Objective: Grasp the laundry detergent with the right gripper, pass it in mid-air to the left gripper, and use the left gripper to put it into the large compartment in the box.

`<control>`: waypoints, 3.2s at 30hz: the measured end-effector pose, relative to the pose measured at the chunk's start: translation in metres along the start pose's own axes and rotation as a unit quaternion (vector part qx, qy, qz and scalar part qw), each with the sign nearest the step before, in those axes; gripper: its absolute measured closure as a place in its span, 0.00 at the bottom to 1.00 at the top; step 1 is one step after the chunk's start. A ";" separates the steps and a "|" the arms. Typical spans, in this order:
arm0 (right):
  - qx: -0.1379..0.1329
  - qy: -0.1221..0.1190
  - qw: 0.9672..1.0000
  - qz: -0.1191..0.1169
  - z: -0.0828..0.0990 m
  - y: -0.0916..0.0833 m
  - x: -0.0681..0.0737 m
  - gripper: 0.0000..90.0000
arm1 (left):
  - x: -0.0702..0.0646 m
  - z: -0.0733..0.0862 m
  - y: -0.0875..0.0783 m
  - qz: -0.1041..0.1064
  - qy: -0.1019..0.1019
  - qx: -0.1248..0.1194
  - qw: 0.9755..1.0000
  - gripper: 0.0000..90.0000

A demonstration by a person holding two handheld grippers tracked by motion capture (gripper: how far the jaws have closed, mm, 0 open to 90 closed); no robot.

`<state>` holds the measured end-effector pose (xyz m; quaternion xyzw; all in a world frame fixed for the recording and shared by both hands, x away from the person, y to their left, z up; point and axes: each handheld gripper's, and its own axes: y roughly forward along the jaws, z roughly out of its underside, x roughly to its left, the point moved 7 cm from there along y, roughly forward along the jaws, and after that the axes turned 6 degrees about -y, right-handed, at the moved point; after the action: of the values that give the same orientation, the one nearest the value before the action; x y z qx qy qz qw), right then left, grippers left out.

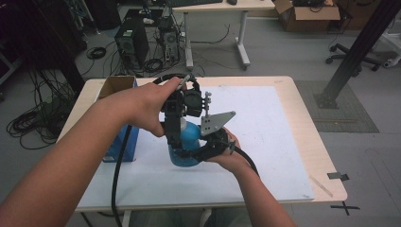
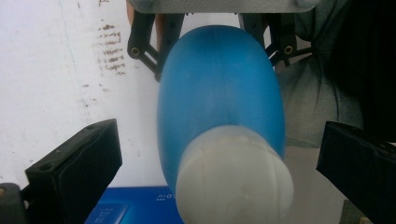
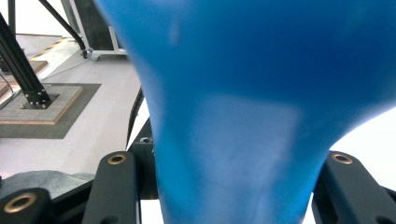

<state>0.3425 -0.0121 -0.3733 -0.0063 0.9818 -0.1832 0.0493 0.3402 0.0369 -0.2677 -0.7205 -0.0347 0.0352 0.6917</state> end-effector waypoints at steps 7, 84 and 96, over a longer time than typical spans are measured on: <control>0.002 -0.005 1.000 0.002 -0.002 0.000 -0.001 0.52 | 0.001 0.001 0.004 -0.001 0.004 0.004 1.000 0.00; 0.002 0.023 1.000 0.008 -0.010 0.000 0.001 0.52 | -0.002 0.001 0.010 -0.057 0.021 0.040 0.997 0.42; -0.007 -0.010 1.000 0.024 -0.008 0.005 -0.002 0.50 | -0.002 0.000 0.010 -0.066 0.023 0.055 0.996 0.42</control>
<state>0.3442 -0.0049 -0.3677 0.0149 0.9824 -0.1754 0.0632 0.3385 0.0366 -0.2780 -0.6784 -0.0643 -0.0255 0.7314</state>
